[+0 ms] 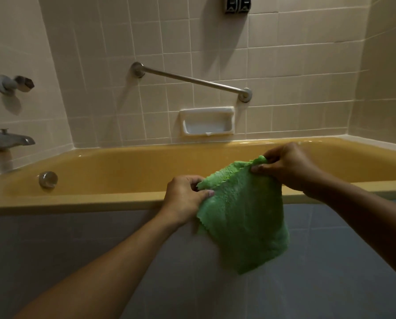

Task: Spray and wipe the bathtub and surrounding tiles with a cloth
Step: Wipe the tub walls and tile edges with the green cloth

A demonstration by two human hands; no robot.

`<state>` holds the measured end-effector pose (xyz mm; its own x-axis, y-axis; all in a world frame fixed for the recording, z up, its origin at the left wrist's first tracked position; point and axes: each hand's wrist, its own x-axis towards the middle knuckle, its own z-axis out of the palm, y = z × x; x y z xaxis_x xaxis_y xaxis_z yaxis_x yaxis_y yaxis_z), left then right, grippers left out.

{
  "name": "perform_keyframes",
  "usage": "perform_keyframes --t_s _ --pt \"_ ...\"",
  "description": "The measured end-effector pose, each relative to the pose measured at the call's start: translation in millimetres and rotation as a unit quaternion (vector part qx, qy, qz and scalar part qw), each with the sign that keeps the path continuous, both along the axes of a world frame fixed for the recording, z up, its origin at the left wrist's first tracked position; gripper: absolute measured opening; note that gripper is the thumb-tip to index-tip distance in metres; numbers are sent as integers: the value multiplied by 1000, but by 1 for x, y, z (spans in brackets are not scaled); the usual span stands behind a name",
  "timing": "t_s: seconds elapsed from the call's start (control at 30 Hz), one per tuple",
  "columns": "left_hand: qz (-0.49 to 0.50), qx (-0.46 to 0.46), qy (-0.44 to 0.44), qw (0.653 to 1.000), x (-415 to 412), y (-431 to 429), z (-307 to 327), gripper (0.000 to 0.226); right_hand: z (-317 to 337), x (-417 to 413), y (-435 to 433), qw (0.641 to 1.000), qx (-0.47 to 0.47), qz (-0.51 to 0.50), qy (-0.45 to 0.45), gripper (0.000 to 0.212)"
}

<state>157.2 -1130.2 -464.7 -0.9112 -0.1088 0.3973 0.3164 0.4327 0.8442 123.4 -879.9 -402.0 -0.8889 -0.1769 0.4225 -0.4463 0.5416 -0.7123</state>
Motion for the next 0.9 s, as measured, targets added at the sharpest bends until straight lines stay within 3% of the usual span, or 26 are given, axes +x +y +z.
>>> perform_keyframes --t_s 0.17,0.27,0.33,0.43,0.53,0.7,0.77,0.87,0.9 --pt "29 -158 79 984 -25 34 5 17 -10 -22 43 988 48 -137 44 12" --pt "-15 -236 45 971 -31 39 0 30 -25 -31 55 980 121 -152 47 14" --pt "-20 -315 25 948 -32 37 -5 43 -37 -37 58 974 151 -162 47 14" --pt "-23 -411 44 911 -25 40 -9 58 -52 -46 56 976 123 -169 63 18" --pt "-46 -397 56 915 -21 54 -6 61 -61 -53 47 980 85 -161 85 23" --pt "-40 -378 43 924 -31 78 -2 58 -63 -59 43 977 104 -148 116 35" --pt "-39 -385 49 921 -35 82 -4 53 -68 -61 46 952 148 -174 203 39" --pt "-35 -400 66 914 -38 82 -9 49 -79 -60 49 909 191 -130 348 11" --pt "-33 -406 71 910 -39 81 -10 49 -82 -57 50 903 202 -122 360 15"
